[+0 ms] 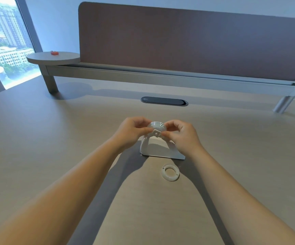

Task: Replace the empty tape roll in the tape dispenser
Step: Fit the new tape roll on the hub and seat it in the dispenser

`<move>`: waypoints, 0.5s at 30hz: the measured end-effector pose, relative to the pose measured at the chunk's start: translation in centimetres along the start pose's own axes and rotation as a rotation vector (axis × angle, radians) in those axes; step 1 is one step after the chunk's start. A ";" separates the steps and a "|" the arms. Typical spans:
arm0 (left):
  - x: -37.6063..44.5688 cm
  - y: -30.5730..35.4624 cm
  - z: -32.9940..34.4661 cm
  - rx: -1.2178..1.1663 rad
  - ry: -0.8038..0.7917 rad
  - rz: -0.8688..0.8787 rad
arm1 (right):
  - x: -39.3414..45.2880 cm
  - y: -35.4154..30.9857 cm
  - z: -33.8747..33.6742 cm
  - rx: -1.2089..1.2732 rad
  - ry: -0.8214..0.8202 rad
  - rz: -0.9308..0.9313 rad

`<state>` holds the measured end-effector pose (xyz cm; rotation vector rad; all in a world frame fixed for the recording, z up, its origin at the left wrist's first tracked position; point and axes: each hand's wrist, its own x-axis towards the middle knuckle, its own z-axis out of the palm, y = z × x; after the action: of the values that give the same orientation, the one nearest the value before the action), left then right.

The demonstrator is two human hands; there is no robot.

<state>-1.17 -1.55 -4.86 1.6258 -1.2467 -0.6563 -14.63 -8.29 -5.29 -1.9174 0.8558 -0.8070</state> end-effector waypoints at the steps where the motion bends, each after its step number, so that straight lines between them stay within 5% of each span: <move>1: 0.0 -0.1 -0.1 0.004 -0.006 -0.006 | 0.1 0.0 -0.1 -0.012 -0.014 0.005; 9: -0.1 -0.2 0.3 -0.007 -0.009 -0.066 | 0.0 0.7 -0.3 -0.255 -0.007 -0.005; 15: 0.3 -0.4 0.3 -0.113 -0.026 -0.220 | -0.7 0.7 -0.8 -0.088 -0.047 0.090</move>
<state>-1.19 -1.90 -5.36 1.6779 -1.0382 -0.8710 -15.78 -8.35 -5.70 -1.9519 0.9556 -0.6783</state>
